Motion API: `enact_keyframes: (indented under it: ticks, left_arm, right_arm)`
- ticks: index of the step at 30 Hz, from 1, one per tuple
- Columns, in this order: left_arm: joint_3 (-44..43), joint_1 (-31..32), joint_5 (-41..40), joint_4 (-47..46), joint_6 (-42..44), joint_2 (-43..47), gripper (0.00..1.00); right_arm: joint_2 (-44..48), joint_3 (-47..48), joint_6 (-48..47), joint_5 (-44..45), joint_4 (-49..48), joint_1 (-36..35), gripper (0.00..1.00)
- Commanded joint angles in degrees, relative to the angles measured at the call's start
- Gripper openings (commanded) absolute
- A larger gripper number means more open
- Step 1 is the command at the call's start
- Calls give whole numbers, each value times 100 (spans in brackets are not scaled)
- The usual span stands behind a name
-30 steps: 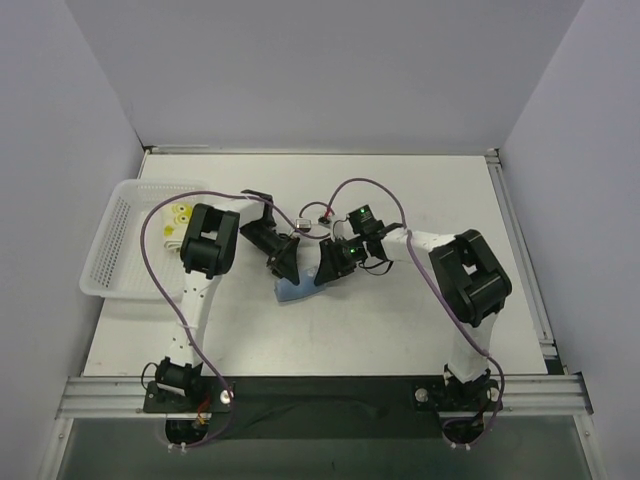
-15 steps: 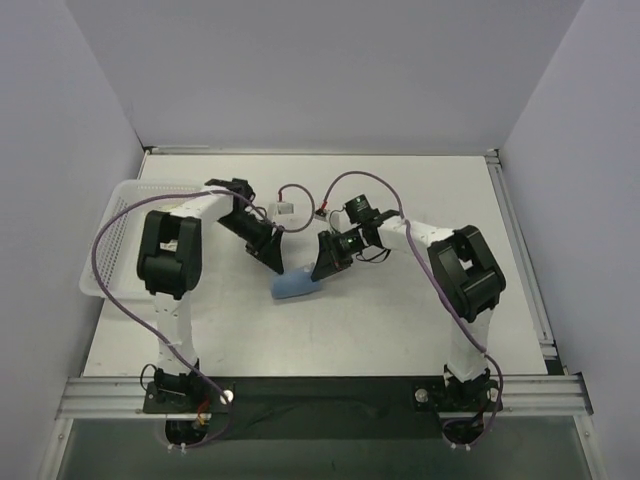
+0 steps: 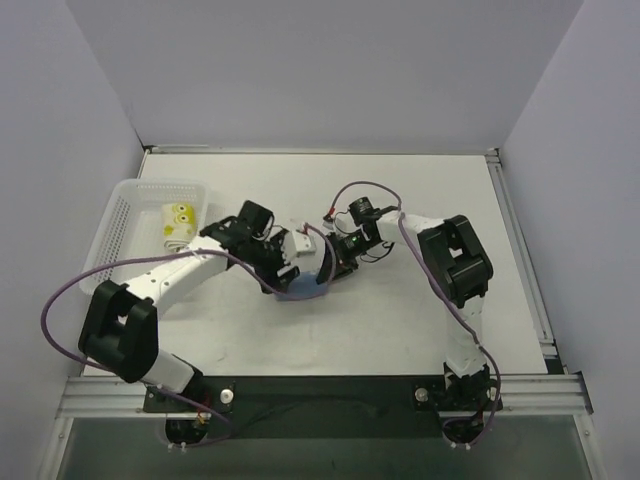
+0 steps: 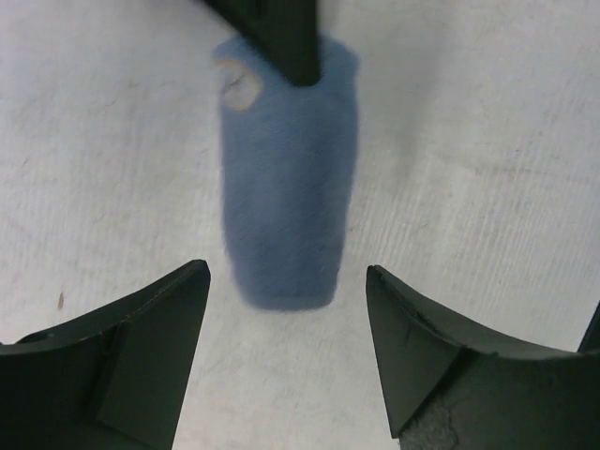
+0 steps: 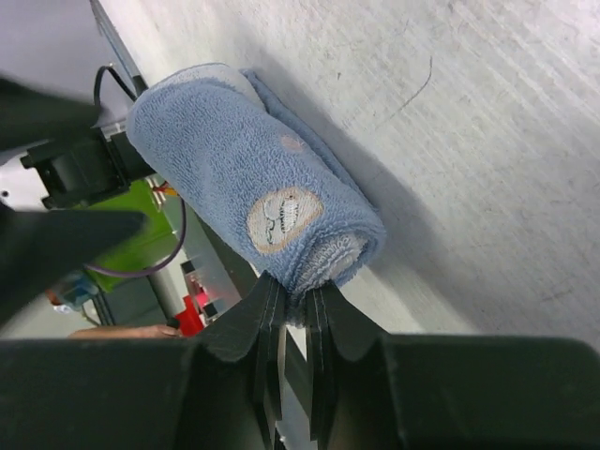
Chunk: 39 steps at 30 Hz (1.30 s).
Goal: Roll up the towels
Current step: Roll the towel, then place the rolled towel into the container
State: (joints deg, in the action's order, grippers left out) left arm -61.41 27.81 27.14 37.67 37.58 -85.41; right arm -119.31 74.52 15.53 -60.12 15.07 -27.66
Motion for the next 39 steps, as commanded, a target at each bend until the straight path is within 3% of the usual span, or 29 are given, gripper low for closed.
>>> enact_keyframes:
  ticks: [1, 3, 8, 13, 16, 17, 20, 22, 25, 29, 33, 37, 39]
  left_arm:
    - [365, 820, -989, -953, 486, 261, 79]
    - [593, 1338, -1567, -1278, 705, 174, 81]
    - [727, 1824, -2396, -1666, 952, -493, 81]
    - [630, 1763, -2538, -1658, 839, -1118, 59]
    - [499, 1701, -2311, -1430, 681, -1241, 44]
    - [446, 1632, -2205, -1386, 619, -1259, 42]
    - [113, 1386, -1662, -1061, 356, -1364, 33]
    - [-107, 1245, -1405, -736, 162, -1540, 32]
    - [-477, 972, -957, -366, -84, -1804, 34]
    - [-662, 849, -850, -295, -234, -2032, 51]
    - [-679, 875, -1017, -322, -225, -2260, 65]
    - [-750, 875, -1315, -322, -216, -2603, 66]
    - [-759, 875, -1403, -304, -216, -2735, 59]
  right_arm:
    - [-137, 291, 205, -386, 286, 41, 0]
    - [-215, 335, 258, -439, 286, 59, 0]
    - [-330, 467, 302, -711, 295, 85, 0]
    - [-356, 607, 302, -879, 295, 147, 0]
    - [-278, 634, 223, -923, 295, 234, 19]
    - [-243, 616, 196, -905, 295, 252, 33]
    - [-58, 537, -6, -774, 304, 322, 54]
    - [21, 484, -94, -669, 295, 314, 58]
    - [-49, 537, -164, -598, 286, 305, 63]
    - [-268, 712, -252, -492, 286, 217, 63]
    - [-461, 897, -182, -536, 286, 191, 50]
    - [-392, 854, -164, -589, 303, 322, 47]
    - [-270, 810, -173, -598, 347, 514, 47]
